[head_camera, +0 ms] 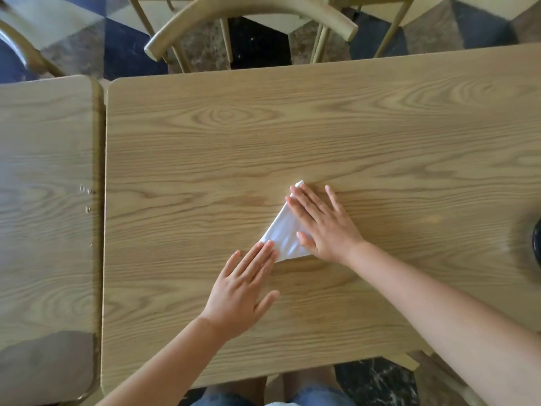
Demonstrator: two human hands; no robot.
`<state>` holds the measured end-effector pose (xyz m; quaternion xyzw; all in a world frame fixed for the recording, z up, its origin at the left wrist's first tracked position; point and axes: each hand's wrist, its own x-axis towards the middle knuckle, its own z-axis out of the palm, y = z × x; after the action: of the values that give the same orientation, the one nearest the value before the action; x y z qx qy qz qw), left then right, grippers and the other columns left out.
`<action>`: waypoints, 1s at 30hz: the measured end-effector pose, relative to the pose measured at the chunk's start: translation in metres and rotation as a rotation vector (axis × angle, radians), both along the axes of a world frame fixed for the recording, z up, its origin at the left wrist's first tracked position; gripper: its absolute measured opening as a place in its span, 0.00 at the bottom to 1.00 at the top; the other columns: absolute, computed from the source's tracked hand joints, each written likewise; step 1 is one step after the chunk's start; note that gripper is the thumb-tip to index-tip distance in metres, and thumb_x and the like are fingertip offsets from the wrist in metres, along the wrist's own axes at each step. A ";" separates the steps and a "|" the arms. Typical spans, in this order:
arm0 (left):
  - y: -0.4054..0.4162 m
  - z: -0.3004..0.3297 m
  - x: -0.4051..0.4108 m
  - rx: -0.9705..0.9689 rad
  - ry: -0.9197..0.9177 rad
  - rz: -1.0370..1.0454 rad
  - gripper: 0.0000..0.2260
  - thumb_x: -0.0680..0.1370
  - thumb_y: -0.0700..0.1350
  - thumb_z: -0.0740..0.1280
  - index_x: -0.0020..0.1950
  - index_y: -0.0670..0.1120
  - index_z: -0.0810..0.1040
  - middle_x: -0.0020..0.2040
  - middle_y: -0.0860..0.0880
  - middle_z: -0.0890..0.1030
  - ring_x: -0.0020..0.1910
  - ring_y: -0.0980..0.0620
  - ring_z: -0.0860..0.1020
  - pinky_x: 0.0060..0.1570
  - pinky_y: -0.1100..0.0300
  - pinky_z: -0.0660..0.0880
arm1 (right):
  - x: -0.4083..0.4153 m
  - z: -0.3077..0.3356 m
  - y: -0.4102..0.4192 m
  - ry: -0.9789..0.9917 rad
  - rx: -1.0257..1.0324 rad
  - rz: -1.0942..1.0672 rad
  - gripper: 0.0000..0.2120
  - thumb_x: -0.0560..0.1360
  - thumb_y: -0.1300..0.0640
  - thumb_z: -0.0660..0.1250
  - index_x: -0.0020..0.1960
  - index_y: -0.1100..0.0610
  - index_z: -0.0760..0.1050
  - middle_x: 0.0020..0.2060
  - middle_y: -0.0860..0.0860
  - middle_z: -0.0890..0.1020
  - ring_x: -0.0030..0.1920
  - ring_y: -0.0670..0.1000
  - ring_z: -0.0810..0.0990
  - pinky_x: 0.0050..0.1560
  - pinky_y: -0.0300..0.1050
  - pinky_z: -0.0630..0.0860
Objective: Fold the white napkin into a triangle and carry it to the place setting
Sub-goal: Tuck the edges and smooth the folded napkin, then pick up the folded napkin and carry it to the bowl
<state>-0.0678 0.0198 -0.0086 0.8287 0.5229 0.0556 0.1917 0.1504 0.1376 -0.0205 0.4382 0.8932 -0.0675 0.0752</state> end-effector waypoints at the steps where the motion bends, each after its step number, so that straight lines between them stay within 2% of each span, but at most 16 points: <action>1: 0.004 0.007 0.005 -0.006 -0.032 0.047 0.24 0.78 0.55 0.56 0.71 0.46 0.68 0.73 0.50 0.67 0.72 0.52 0.63 0.68 0.52 0.61 | -0.001 0.001 -0.002 -0.008 0.001 -0.025 0.32 0.75 0.45 0.50 0.75 0.56 0.49 0.76 0.53 0.52 0.76 0.50 0.47 0.71 0.63 0.47; 3: 0.020 0.016 0.018 0.001 -0.119 0.183 0.18 0.77 0.50 0.56 0.63 0.46 0.74 0.64 0.49 0.76 0.62 0.48 0.74 0.61 0.53 0.67 | -0.004 0.005 -0.009 0.007 0.004 -0.104 0.31 0.75 0.45 0.50 0.75 0.57 0.51 0.75 0.52 0.56 0.75 0.49 0.49 0.70 0.65 0.50; 4: 0.031 0.020 0.026 -0.003 -0.151 0.271 0.17 0.77 0.49 0.56 0.62 0.45 0.75 0.61 0.48 0.77 0.58 0.47 0.76 0.58 0.53 0.69 | -0.005 0.005 -0.014 0.031 0.014 -0.160 0.30 0.76 0.46 0.50 0.74 0.57 0.54 0.74 0.53 0.60 0.75 0.50 0.52 0.69 0.66 0.53; 8: 0.077 0.030 0.056 -0.205 -0.173 0.515 0.14 0.78 0.40 0.55 0.61 0.42 0.74 0.57 0.44 0.74 0.57 0.44 0.72 0.52 0.52 0.72 | -0.008 0.009 -0.047 0.170 0.036 -0.414 0.25 0.76 0.49 0.52 0.71 0.57 0.63 0.71 0.55 0.68 0.72 0.54 0.63 0.67 0.62 0.62; 11: 0.101 0.031 0.065 -0.362 -0.210 0.610 0.13 0.79 0.39 0.53 0.48 0.41 0.77 0.47 0.46 0.72 0.51 0.46 0.72 0.43 0.57 0.68 | -0.011 0.009 -0.059 0.191 0.065 -0.458 0.23 0.76 0.52 0.53 0.69 0.57 0.67 0.66 0.52 0.75 0.69 0.54 0.69 0.67 0.58 0.62; 13: 0.111 0.032 0.066 -0.394 -0.253 0.622 0.13 0.78 0.37 0.53 0.35 0.42 0.71 0.39 0.46 0.71 0.46 0.44 0.72 0.39 0.60 0.62 | -0.011 0.008 -0.061 0.215 0.050 -0.478 0.23 0.76 0.54 0.52 0.69 0.57 0.68 0.64 0.51 0.76 0.68 0.53 0.70 0.67 0.57 0.61; 15: 0.116 0.034 0.065 -0.465 -0.254 0.631 0.14 0.75 0.35 0.55 0.29 0.44 0.64 0.32 0.48 0.68 0.37 0.46 0.68 0.31 0.62 0.58 | -0.012 0.006 -0.061 0.238 0.017 -0.499 0.24 0.74 0.55 0.52 0.69 0.58 0.67 0.64 0.51 0.77 0.67 0.53 0.71 0.67 0.58 0.65; 17: 0.119 0.037 0.064 -0.621 -0.277 0.658 0.11 0.74 0.36 0.57 0.32 0.43 0.72 0.32 0.47 0.70 0.33 0.49 0.66 0.30 0.63 0.60 | -0.013 0.004 -0.062 0.278 -0.036 -0.512 0.25 0.73 0.57 0.50 0.69 0.59 0.67 0.64 0.52 0.76 0.67 0.53 0.72 0.65 0.58 0.67; 19: 0.120 0.041 0.062 -0.742 -0.318 0.665 0.09 0.73 0.38 0.60 0.38 0.45 0.79 0.35 0.49 0.75 0.35 0.49 0.71 0.35 0.61 0.68 | -0.013 0.001 -0.063 0.344 -0.093 -0.530 0.26 0.73 0.58 0.49 0.69 0.60 0.66 0.65 0.53 0.75 0.67 0.54 0.71 0.66 0.56 0.67; 21: 0.121 0.047 0.062 -0.783 -0.354 0.664 0.08 0.73 0.38 0.63 0.39 0.47 0.80 0.35 0.50 0.78 0.35 0.51 0.75 0.38 0.59 0.73 | -0.013 0.000 -0.065 0.438 -0.138 -0.541 0.25 0.74 0.59 0.48 0.71 0.60 0.64 0.67 0.54 0.73 0.69 0.56 0.68 0.67 0.55 0.66; 23: 0.119 0.052 0.065 -0.812 -0.408 0.674 0.06 0.73 0.37 0.64 0.40 0.45 0.79 0.34 0.50 0.79 0.34 0.50 0.76 0.35 0.60 0.75 | -0.012 0.005 -0.065 0.561 -0.180 -0.539 0.23 0.76 0.63 0.54 0.71 0.62 0.63 0.68 0.57 0.72 0.71 0.58 0.65 0.68 0.56 0.65; 26: 0.112 0.061 0.068 -0.835 -0.566 0.774 0.06 0.73 0.36 0.66 0.49 0.43 0.78 0.40 0.49 0.80 0.37 0.52 0.78 0.33 0.63 0.76 | -0.004 0.015 -0.061 0.766 -0.346 -0.650 0.22 0.77 0.63 0.58 0.71 0.61 0.63 0.67 0.56 0.71 0.70 0.55 0.65 0.69 0.50 0.65; 28: 0.106 0.066 0.069 -0.861 -0.718 0.807 0.10 0.74 0.37 0.67 0.55 0.43 0.77 0.46 0.48 0.81 0.40 0.54 0.79 0.29 0.67 0.76 | 0.005 0.029 -0.053 0.919 -0.512 -0.827 0.20 0.77 0.56 0.61 0.68 0.57 0.67 0.62 0.51 0.77 0.63 0.50 0.74 0.63 0.48 0.70; 30: 0.100 0.074 0.071 -0.885 -0.867 0.821 0.10 0.75 0.37 0.67 0.56 0.42 0.76 0.47 0.47 0.81 0.41 0.54 0.80 0.30 0.66 0.76 | 0.019 0.043 -0.044 1.084 -0.708 -0.991 0.17 0.75 0.55 0.66 0.62 0.58 0.72 0.51 0.50 0.80 0.51 0.49 0.78 0.51 0.45 0.75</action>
<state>0.0028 0.1196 0.0657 0.3154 0.6416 0.2288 0.6607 0.1696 0.0936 0.0226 0.6392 0.4336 -0.5740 -0.2720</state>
